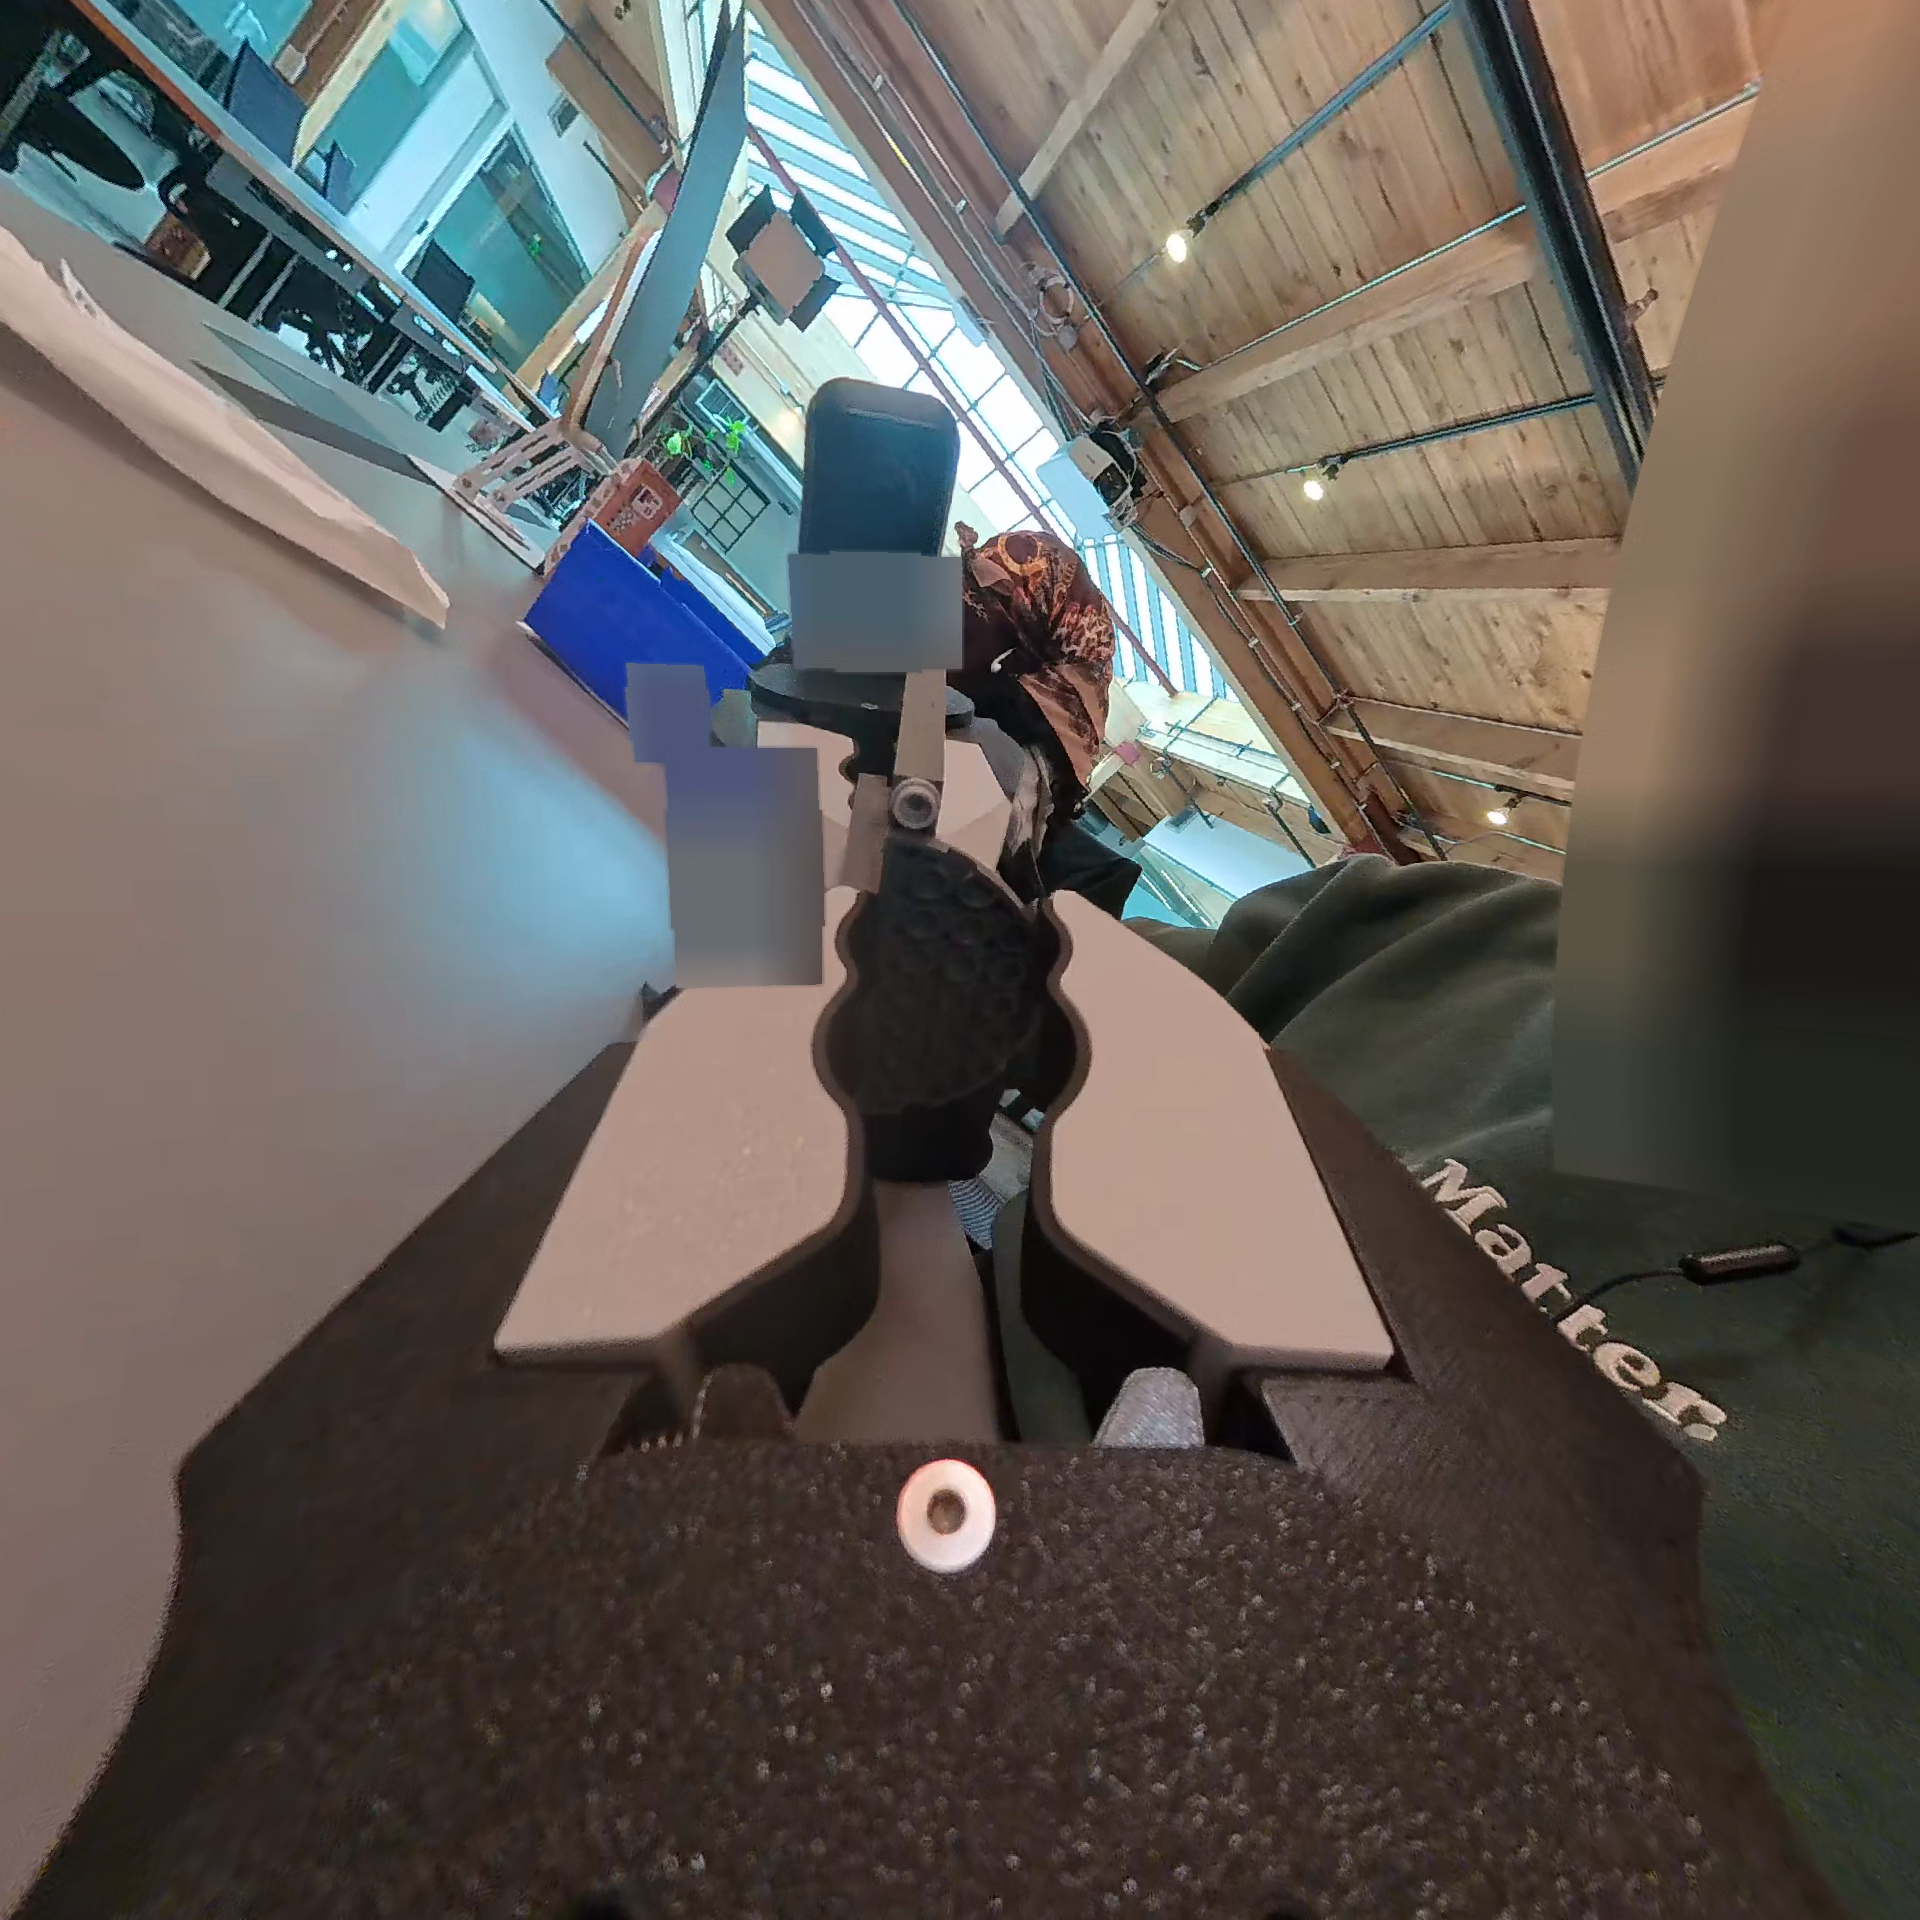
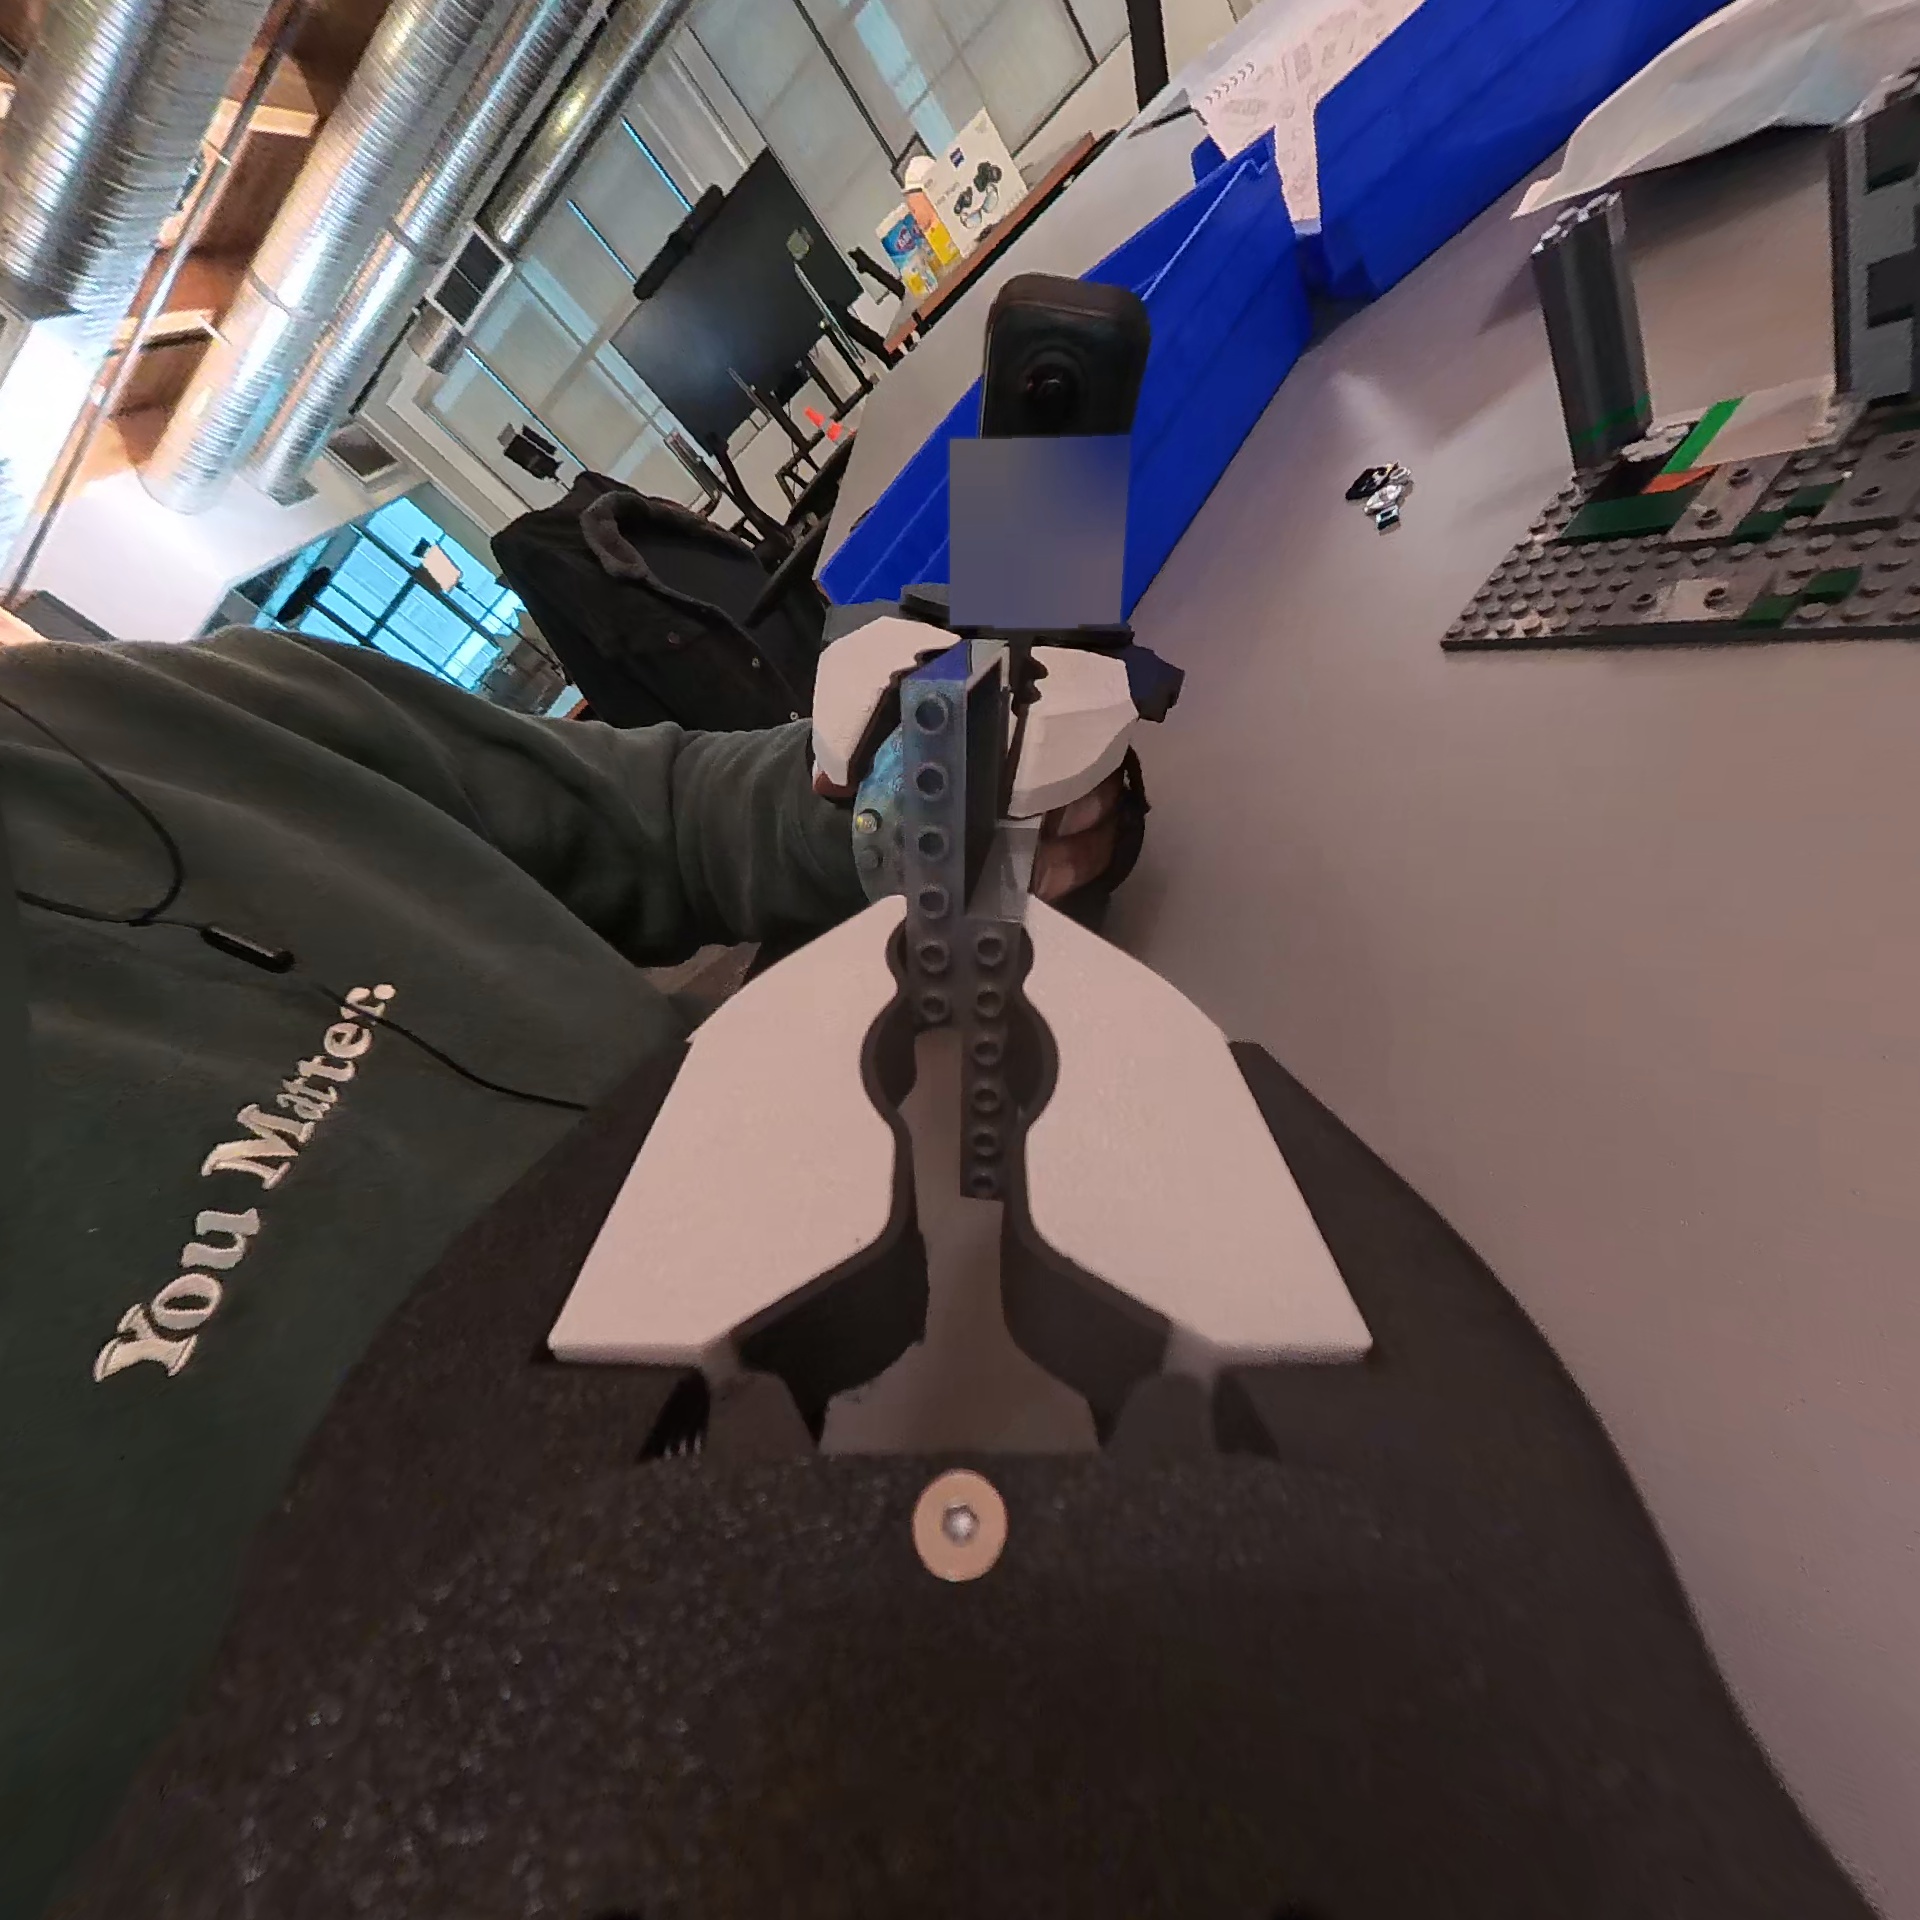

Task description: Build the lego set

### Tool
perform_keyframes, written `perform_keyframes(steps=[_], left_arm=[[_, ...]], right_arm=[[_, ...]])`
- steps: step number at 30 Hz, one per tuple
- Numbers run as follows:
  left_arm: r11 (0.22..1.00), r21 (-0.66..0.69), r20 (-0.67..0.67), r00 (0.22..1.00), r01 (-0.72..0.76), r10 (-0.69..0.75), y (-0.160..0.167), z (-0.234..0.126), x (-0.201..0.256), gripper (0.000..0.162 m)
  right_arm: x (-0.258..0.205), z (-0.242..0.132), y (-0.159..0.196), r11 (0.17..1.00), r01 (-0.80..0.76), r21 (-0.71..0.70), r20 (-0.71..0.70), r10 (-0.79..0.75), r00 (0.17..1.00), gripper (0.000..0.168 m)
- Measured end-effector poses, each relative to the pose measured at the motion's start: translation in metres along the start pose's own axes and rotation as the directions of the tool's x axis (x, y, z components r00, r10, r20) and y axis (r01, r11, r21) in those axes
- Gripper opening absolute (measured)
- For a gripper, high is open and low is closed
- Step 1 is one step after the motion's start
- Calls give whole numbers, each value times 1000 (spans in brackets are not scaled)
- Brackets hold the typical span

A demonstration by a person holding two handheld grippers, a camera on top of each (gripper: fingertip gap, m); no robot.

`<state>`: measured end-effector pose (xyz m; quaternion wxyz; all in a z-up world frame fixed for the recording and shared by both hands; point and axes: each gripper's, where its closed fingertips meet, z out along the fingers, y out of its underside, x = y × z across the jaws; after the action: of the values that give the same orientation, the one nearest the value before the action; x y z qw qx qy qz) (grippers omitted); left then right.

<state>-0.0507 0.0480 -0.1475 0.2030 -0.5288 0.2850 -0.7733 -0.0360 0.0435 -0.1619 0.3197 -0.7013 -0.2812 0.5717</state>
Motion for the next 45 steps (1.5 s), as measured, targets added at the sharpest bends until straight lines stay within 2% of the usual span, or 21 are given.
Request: perform_keyframes(steps=[6,12,27,45], left_arm=[[1000,-21,10,1000,14,-14,1,-1,-2,29],[998,-52,15,999,-30,30,0,2,3,29],[996,51,-42,996,76,-74,-7,5,5,28],[992,64,-37,993,110,-108,-6,3,-1,29]], right_arm=[[4,8,19,999,-12,-50,-5,11,1000,12],[0,5,15,999,17,-39,10,-17,1000,12],[-8,4,5,1000,11,21,-1,-11,1000,16],[-2,2,3,1000,3,31,-21,-2,1000,18]])
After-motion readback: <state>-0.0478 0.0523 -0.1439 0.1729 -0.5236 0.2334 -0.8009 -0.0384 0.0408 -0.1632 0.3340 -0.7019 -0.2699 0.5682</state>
